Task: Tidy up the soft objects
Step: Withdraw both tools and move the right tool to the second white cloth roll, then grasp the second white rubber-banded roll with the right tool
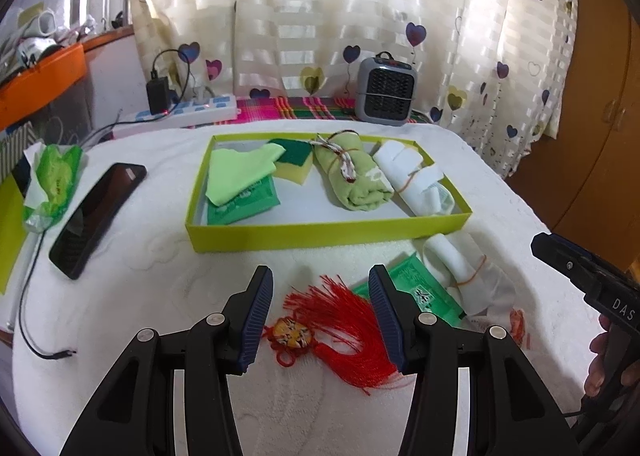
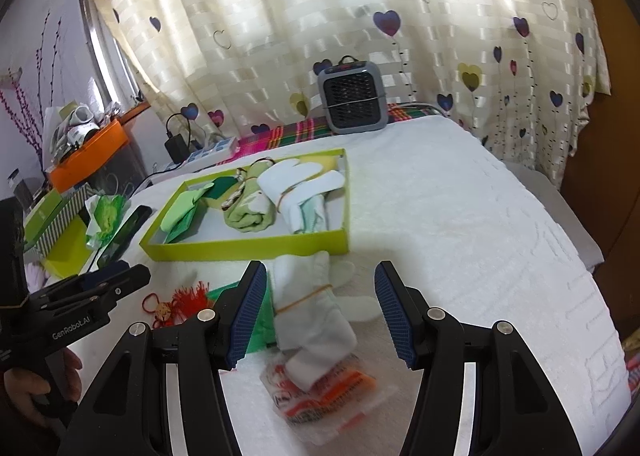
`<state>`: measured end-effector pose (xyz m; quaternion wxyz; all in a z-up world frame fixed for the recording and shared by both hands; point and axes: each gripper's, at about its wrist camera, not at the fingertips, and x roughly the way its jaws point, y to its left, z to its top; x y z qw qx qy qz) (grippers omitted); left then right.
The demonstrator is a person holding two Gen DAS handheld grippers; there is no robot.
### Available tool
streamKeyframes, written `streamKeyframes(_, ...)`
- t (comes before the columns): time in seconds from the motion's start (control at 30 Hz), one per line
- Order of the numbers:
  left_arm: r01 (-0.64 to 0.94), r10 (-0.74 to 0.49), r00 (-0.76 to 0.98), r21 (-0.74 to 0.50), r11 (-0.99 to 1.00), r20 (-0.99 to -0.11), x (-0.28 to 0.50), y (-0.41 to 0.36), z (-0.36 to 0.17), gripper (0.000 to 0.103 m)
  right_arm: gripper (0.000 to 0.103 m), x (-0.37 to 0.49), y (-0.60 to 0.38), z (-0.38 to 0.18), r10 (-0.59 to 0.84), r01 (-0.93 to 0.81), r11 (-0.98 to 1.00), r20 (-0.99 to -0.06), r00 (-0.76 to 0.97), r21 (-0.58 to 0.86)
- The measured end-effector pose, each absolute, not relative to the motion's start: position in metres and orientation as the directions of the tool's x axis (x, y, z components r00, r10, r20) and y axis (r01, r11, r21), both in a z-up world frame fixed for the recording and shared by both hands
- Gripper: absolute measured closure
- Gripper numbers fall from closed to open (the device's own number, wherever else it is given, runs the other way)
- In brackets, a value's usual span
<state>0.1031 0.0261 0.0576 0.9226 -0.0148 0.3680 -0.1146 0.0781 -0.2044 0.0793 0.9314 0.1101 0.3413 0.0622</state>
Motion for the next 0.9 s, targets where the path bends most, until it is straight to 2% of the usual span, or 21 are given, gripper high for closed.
streamKeyframes(0.13, 0.211, -0.252, 0.690, -0.145, 0.967, -0.678, 0.099, 0.033, 0.051, 0.054, 0.045, 0.067, -0.213, 0.075, 0.194, -0.039, 0.967, -0.634, 0.748, 0.251)
streamKeyframes(0.27, 0.213, -0.286, 0.665, -0.191, 0.958, -0.690, 0.099, 0.038, 0.042, 0.054, 0.036, 0.055, -0.222, 0.065, 0.192, -0.017, 0.965, -0.654, 0.732, 0.263)
streamKeyframes(0.53, 0.221, -0.310, 0.632, -0.219, 0.950, -0.710, 0.096, 0.042, 0.028, 0.054, 0.035, 0.047, -0.229, 0.045, 0.204, 0.021, 0.953, -0.687, 0.697, 0.304)
streamKeyframes(0.9, 0.246, -0.343, 0.607, -0.241, 0.939, -0.717, 0.094, 0.042, 0.024, 0.054, 0.035, 0.048, -0.195, 0.031, 0.220, -0.044, 0.967, -0.737, 0.639, 0.250)
